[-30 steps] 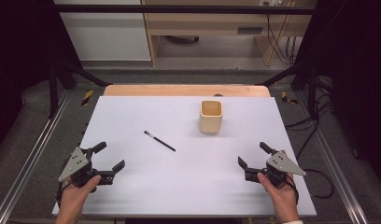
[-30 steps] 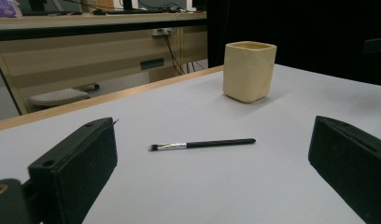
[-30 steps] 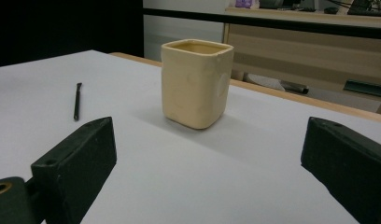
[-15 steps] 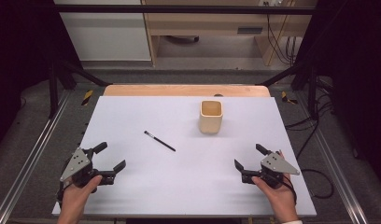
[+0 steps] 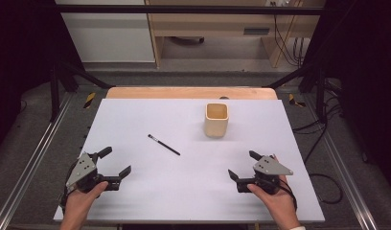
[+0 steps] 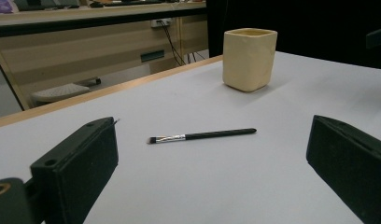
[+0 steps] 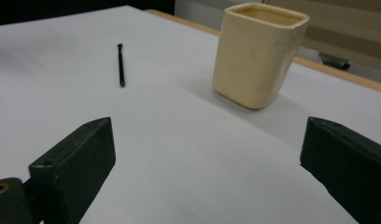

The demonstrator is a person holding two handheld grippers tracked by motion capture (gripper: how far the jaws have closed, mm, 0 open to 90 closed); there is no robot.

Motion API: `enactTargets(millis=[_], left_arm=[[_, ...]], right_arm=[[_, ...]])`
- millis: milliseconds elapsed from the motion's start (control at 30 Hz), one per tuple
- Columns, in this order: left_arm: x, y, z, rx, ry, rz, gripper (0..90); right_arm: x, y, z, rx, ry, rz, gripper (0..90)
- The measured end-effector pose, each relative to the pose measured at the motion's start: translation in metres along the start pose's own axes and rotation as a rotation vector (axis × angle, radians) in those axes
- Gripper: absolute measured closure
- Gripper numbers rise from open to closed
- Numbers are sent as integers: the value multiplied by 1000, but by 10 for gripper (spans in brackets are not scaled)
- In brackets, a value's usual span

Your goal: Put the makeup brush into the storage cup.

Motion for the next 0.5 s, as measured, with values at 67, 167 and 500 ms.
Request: enactTargets(millis=[67,167,500], left_arm=[[0,0,0,2,-3,1,20],[0,-1,-1,4,-1,3,24],[0,-2,0,3,-8,2,24]], right_arm=[[-6,5,4,-14,31,-8,43],[-11,10,7,-27,41,-12,44],[-58,39,22,-29,47,-174,59]])
Point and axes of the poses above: each handheld gripper's, and its own axes: z roughly forward along the jaws, x roughly out of its underside, y roughly to its left, the point moved 4 cm from there along z, roughly forward along the jaws, and after that the axes turned 3 degrees about y, right-handed, at the moved point
